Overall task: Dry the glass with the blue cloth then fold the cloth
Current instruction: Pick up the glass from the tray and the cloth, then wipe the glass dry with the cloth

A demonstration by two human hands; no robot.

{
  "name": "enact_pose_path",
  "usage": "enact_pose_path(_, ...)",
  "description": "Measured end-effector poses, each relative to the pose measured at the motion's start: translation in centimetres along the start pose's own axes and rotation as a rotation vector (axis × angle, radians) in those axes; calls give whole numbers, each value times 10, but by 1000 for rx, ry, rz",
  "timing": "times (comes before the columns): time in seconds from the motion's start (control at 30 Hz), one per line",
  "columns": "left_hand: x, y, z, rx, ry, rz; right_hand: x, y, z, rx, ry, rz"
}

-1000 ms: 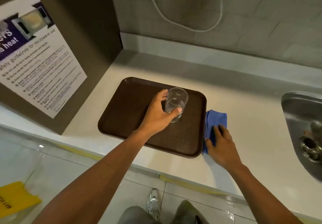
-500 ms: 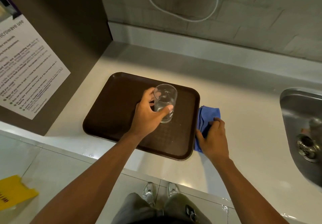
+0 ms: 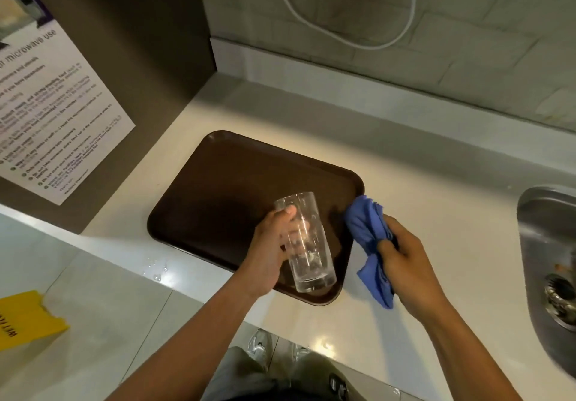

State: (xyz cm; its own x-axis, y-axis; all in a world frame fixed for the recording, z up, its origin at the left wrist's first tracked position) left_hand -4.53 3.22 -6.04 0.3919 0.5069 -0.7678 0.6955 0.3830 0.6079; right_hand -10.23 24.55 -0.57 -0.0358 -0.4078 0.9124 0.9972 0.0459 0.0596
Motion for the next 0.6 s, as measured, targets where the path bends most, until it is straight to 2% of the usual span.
enact_pose_path(0.13,11,17,-16,81,29,62,39,27,-25,131,11,187)
enact_pose_path(0.27,11,27,-21,125,114,83,50,39,-46,156,237,373)
enact_pose_path(0.4,3,36,-23,173,239,84,60,48,-66,175,275,355)
enact_pose_path(0.5,-3,38,-23,159,275,78,61,48,-68,113,282,379)
enact_pose_path(0.6,-2,42,-26,159,282,104,64,33,-60,67,265,320)
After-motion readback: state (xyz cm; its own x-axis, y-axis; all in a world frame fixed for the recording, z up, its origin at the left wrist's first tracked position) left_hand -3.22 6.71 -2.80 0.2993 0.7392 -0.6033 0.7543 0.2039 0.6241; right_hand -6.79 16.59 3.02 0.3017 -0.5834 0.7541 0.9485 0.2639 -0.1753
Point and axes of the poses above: each hand's wrist, its own y-axis away from the middle knuckle, its own z-axis out of the back of the hand, x = y × z, the point moved 7 cm from there along -y, towards the middle knuckle, and after that the axes turned 14 degrees about -x, right-handed, at the moved point
